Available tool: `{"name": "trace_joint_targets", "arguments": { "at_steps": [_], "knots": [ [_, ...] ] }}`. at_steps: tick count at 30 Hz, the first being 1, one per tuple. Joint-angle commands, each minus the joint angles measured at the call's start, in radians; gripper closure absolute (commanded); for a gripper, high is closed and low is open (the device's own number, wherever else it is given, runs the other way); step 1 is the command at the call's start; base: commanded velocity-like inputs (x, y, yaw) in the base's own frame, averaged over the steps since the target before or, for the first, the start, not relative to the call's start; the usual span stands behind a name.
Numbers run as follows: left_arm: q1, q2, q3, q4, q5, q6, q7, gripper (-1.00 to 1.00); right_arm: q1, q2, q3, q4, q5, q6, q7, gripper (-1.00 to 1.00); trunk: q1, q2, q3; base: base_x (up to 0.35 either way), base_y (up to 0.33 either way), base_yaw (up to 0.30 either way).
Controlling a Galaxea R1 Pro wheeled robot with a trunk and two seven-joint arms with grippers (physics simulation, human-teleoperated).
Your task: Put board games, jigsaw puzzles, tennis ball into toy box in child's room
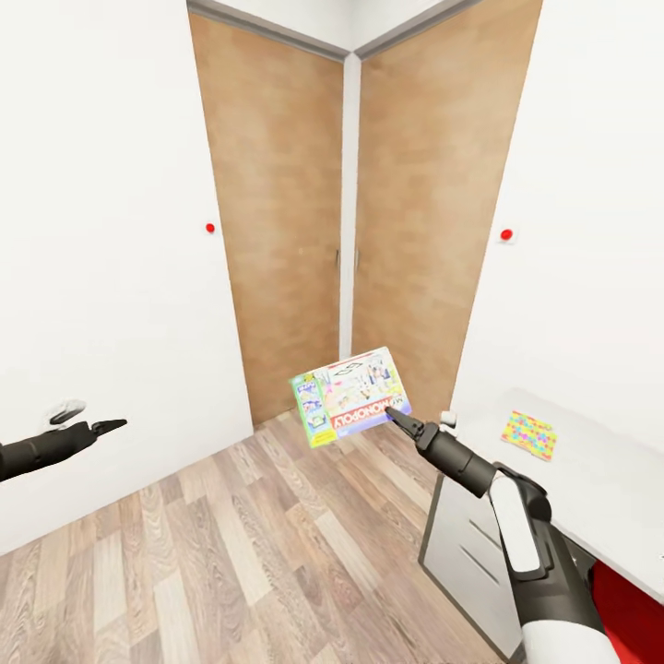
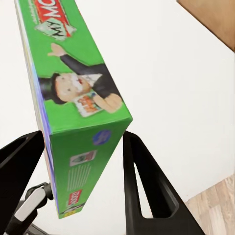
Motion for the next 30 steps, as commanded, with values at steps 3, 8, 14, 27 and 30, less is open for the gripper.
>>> {"name": "trace_joint_targets", "arguments": {
  "at_steps": [3, 8, 14, 27, 30],
  "knots": [
    [-0.001, 0.0, 0.002, 0.0, 0.003, 0.006, -0.002, -1.0, 0.011, 0.001, 0.0, -0.005, 0.0, -0.015, 0.011, 1.0, 0.001, -0.002, -0.003, 0.0, 0.0, -0.087],
    [-0.001, 0.0, 0.001, 0.0, 0.003, 0.005, -0.034, -1.0, 0.019, 0.001, 0.0, -0.008, 0.001, -0.024, 0.015, 1.0, 0.001, -0.002, -0.003, 0.0, 0.0, -0.041],
    [-0.001, 0.001, 0.0, 0.001, 0.0, 0.004, -0.106, -1.0, 0.022, 0.001, 0.0, -0.007, 0.0, -0.049, 0.015, 1.0, 0.001, -0.002, -0.003, 0.037, 0.018, -0.005],
    [-0.001, 0.0, -0.001, 0.001, -0.001, 0.005, -0.112, -1.0, 0.033, 0.003, -0.001, -0.007, -0.001, -0.081, 0.015, 1.0, 0.001, -0.002, -0.003, 0.161, 0.058, 0.0],
    [-0.001, 0.001, -0.001, 0.001, 0.0, 0.002, -0.113, -1.0, 0.033, 0.003, 0.0, -0.007, -0.001, -0.082, 0.015, 1.0, 0.001, -0.002, -0.001, 0.288, 0.092, -0.097]
  ]
}}
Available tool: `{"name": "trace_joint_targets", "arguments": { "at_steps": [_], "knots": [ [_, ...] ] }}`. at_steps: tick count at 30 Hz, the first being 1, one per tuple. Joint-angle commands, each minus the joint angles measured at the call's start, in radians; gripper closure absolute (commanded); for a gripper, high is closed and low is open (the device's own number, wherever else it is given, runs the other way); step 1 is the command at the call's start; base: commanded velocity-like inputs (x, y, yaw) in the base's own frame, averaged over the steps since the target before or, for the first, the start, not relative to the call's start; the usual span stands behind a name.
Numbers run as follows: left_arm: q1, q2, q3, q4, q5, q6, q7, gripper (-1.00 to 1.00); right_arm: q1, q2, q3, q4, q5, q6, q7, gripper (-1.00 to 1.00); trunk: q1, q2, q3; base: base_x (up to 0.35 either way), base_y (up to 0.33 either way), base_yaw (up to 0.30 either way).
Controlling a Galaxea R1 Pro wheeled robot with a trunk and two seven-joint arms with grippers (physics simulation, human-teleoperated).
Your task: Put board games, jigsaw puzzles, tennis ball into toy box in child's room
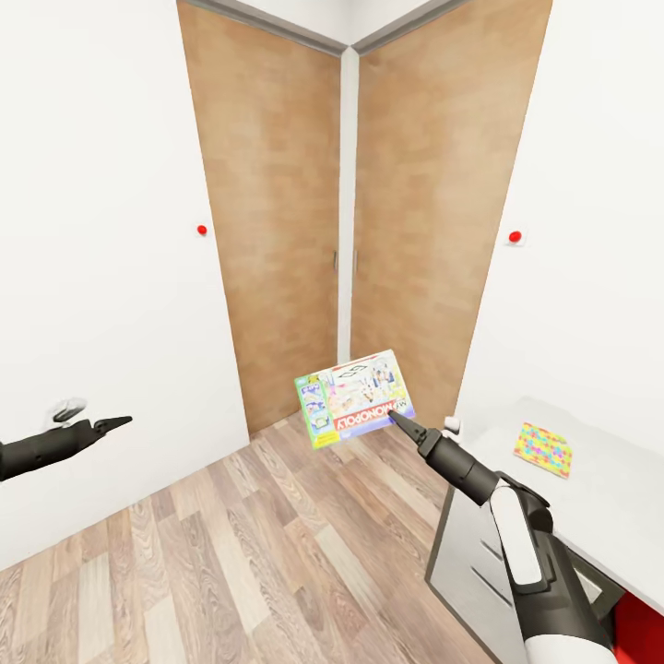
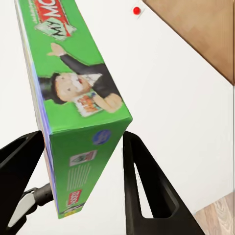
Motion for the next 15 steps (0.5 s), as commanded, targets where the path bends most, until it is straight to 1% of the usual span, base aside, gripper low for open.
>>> {"name": "trace_joint_targets", "arguments": {
  "at_steps": [1, 3, 6, 15],
  "knots": [
    [-0.001, 0.0, 0.001, 0.0, 0.004, 0.005, -0.002, -1.0, -0.001, 0.001, -0.002, 0.0, -0.004, 0.007, 0.002, 1.0, 0.001, -0.002, -0.002, 0.22, 0.055, -0.188],
    [-0.001, 0.001, 0.001, 0.0, 0.005, 0.005, -0.002, -1.0, -0.002, 0.001, -0.002, 0.0, -0.004, 0.007, 0.002, 1.0, 0.001, -0.002, 0.0, 0.149, 0.036, -0.209],
    [-0.001, 0.001, 0.001, 0.0, 0.005, 0.004, -0.003, -1.0, -0.001, 0.001, -0.002, -0.001, -0.004, 0.007, 0.002, 1.0, 0.001, -0.002, 0.002, 0.053, 0.013, -0.235],
    [-0.001, 0.001, 0.001, 0.0, 0.005, 0.004, -0.003, -1.0, -0.002, 0.001, -0.002, 0.0, -0.004, 0.007, 0.003, 1.0, 0.001, -0.002, 0.01, 0.008, 0.005, -0.248]
  ]
}}
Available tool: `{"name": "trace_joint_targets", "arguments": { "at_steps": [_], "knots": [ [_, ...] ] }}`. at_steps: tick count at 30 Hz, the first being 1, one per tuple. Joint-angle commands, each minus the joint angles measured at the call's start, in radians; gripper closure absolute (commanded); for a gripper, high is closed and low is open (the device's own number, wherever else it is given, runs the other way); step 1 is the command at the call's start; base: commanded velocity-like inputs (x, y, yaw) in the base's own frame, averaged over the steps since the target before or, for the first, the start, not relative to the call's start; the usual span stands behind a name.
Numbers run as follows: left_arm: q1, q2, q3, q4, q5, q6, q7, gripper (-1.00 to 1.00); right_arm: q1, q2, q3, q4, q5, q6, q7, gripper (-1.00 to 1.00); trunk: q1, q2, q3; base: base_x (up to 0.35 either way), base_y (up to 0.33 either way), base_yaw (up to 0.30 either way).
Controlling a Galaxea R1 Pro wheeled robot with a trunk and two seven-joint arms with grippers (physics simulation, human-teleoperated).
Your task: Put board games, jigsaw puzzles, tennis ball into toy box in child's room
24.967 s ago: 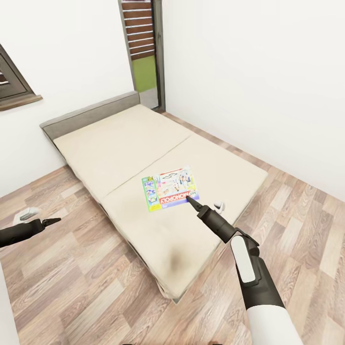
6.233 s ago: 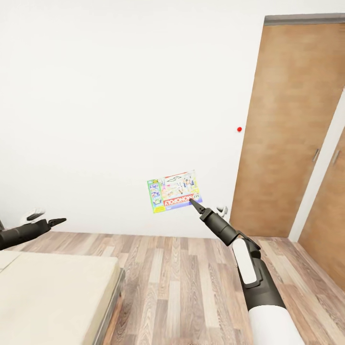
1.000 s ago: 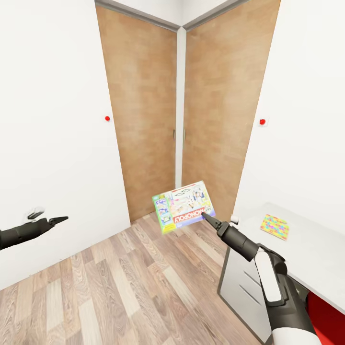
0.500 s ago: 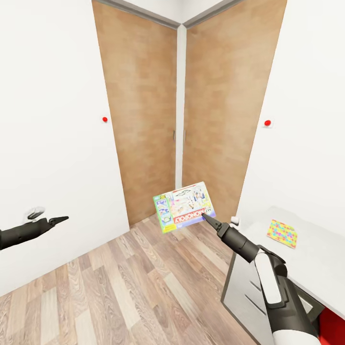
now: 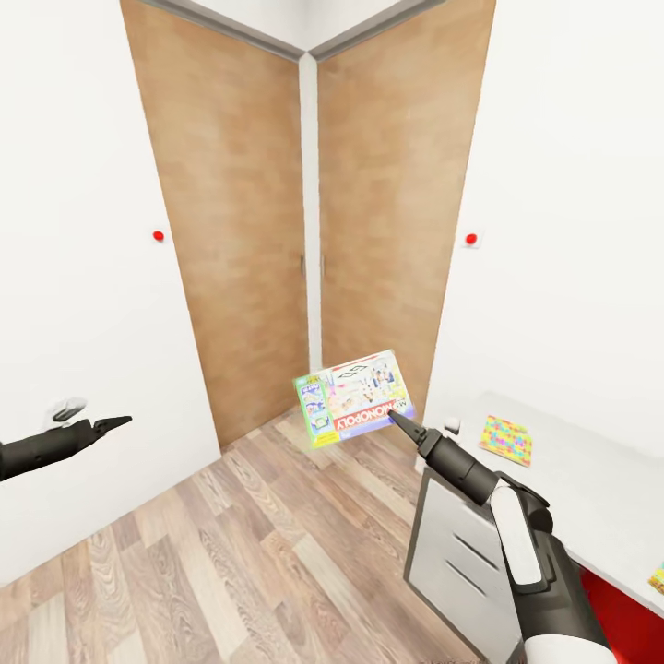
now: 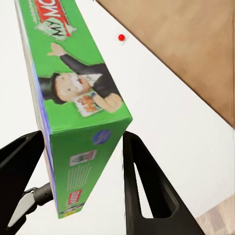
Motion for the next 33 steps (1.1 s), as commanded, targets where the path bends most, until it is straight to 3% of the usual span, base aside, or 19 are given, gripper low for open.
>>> {"name": "trace_joint_targets", "arguments": {
  "at_steps": [1, 33],
  "knots": [
    [-0.001, 0.0, 0.001, 0.0, 0.004, 0.006, -0.002, -1.0, -0.001, 0.001, -0.002, 0.0, -0.005, 0.007, 0.002, 1.0, 0.001, -0.002, -0.002, 0.001, 0.082, -0.25],
    [-0.001, 0.0, 0.001, 0.0, 0.004, 0.005, -0.002, -1.0, -0.001, 0.001, -0.002, 0.0, -0.005, 0.006, 0.002, 1.0, 0.001, -0.002, 0.025, 0.0, 0.02, -0.25]
  ]
}}
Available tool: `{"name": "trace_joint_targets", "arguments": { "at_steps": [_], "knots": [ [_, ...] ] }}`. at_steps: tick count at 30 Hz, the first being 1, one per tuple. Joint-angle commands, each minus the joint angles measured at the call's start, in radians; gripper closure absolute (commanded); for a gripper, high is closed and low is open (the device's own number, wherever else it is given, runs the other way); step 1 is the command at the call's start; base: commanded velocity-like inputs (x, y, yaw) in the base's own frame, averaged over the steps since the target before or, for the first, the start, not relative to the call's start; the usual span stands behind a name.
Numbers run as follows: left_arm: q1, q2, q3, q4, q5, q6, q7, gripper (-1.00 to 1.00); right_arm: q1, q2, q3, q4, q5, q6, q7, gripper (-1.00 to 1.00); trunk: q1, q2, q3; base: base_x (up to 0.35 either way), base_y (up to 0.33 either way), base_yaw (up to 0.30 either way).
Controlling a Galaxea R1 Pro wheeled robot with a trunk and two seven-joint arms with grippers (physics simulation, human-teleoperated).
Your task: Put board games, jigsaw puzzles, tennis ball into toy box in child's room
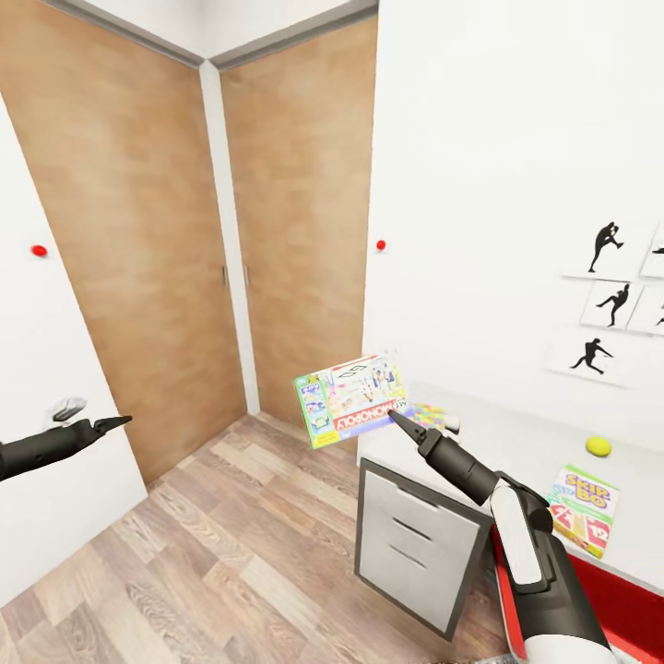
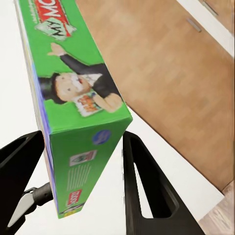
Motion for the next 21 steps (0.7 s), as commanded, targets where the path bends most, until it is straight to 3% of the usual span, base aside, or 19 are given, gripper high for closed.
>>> {"name": "trace_joint_targets", "arguments": {
  "at_steps": [1, 21],
  "knots": [
    [0.0, 0.0, 0.001, 0.0, 0.004, 0.006, -0.002, -1.0, -0.001, 0.001, -0.002, 0.0, -0.006, 0.007, 0.003, 1.0, 0.0, -0.001, 0.0, 0.0, 0.0, -0.25],
    [0.0, 0.0, 0.001, 0.0, 0.004, 0.005, -0.002, -1.0, 0.0, 0.001, 0.004, 0.001, -0.006, -0.001, 0.003, 1.0, 0.0, -0.001, 0.017, 0.038, 0.024, -0.25]
  ]
}}
